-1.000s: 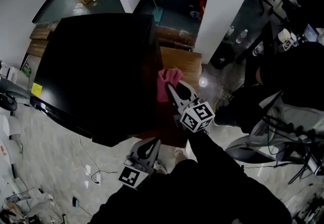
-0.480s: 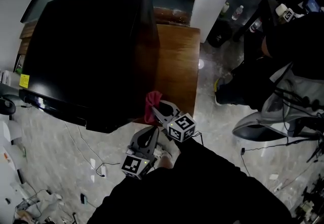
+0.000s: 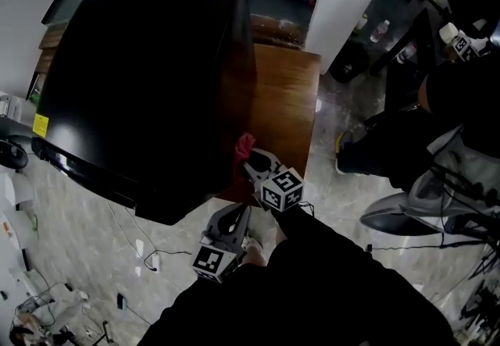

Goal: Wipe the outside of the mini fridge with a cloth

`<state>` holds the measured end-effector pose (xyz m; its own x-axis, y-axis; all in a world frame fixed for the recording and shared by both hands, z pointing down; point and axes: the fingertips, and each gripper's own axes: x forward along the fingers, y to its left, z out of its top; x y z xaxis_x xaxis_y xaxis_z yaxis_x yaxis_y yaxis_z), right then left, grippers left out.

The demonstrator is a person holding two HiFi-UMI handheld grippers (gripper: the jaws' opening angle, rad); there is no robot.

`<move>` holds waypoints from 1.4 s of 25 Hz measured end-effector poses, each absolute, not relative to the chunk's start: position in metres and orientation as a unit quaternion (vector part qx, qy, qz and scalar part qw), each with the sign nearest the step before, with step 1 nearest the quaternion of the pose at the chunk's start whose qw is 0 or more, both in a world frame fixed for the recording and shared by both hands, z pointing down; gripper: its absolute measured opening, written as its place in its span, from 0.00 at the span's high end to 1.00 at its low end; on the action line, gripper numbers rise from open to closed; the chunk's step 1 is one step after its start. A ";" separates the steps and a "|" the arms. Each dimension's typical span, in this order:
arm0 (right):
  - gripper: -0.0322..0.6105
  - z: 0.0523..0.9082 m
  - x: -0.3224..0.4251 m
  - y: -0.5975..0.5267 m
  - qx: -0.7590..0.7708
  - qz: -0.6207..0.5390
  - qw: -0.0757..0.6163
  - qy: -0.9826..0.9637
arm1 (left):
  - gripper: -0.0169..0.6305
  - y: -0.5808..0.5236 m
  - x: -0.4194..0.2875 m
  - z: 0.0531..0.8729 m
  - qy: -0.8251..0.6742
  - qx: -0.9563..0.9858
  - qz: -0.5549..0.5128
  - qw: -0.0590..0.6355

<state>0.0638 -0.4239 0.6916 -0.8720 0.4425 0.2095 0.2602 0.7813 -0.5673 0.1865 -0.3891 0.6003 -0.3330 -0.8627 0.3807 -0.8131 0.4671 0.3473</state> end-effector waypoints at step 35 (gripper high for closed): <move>0.81 0.617 -0.083 -0.588 -0.108 0.217 0.100 -0.965 | 0.96 -0.437 0.169 0.544 -0.822 0.526 -0.028 0.218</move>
